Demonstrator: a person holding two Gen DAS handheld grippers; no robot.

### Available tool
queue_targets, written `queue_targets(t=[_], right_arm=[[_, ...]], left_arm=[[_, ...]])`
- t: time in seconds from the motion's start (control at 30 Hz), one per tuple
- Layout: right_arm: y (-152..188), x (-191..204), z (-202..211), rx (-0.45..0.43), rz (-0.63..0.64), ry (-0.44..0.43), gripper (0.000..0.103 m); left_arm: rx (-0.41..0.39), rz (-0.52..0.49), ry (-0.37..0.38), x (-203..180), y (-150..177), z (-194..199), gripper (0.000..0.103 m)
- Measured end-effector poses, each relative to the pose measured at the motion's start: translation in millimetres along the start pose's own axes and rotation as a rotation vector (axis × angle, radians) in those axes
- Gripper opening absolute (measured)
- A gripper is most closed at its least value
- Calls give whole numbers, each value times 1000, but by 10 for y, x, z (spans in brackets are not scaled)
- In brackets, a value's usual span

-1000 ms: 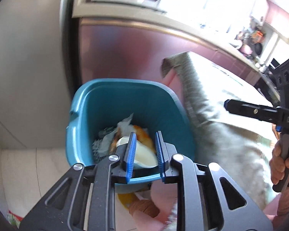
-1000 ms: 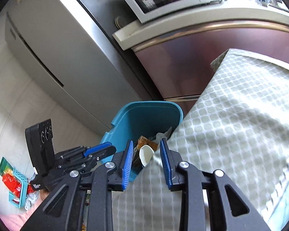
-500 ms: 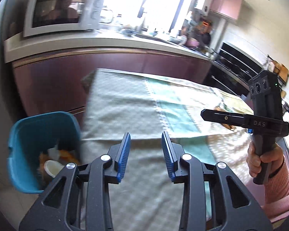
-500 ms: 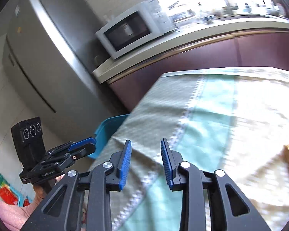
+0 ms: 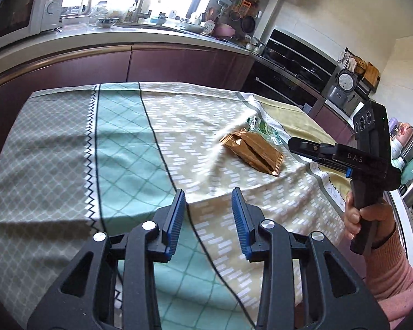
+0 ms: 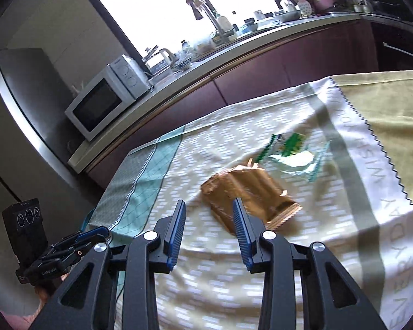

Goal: Collect trash

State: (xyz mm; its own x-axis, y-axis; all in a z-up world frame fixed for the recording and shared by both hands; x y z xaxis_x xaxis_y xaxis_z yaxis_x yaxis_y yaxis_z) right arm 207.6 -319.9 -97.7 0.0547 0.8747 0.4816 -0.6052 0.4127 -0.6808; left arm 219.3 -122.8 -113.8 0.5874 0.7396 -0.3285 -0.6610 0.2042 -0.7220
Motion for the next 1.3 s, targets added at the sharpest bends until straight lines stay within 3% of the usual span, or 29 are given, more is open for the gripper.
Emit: queue_targets(t=[0.27, 0.47, 0.67, 0.93, 1.17, 1.3], right_arm=[[15, -405, -2, -2, -53, 48, 38], [48, -549, -85, 17, -88, 36, 39], [110, -514, -176, 47, -92, 8, 39], [209, -305, -258, 102, -56, -70, 40], [74, -516, -114, 50, -88, -34, 40], [-59, -716, -104, 11, -122, 2, 40]], left_arm=[[42, -23, -12, -294, -43, -362, 34], [50, -37, -20, -395, -76, -437, 35], [66, -37, -27, -417, -74, -524, 36], [122, 2, 19, -407, -99, -777, 39], [171, 53, 71, -451, -232, -1122, 42], [200, 60, 45, -477, -278, -1361, 43]])
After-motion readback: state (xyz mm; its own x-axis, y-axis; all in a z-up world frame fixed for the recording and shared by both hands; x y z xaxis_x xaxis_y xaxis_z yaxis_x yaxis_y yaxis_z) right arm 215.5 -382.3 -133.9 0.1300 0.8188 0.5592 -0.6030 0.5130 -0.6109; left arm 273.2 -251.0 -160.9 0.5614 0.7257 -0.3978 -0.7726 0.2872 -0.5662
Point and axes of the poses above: each gripper's, at about its wrist camera, not at the fingertips, and z roughly against the way its jaws point, x to its left, y to its underside, the point moved 6 cm from there along -z, roughly the way its jaws point, and after that the axes turned 2 degrees about -x, right-handed, at the moved point
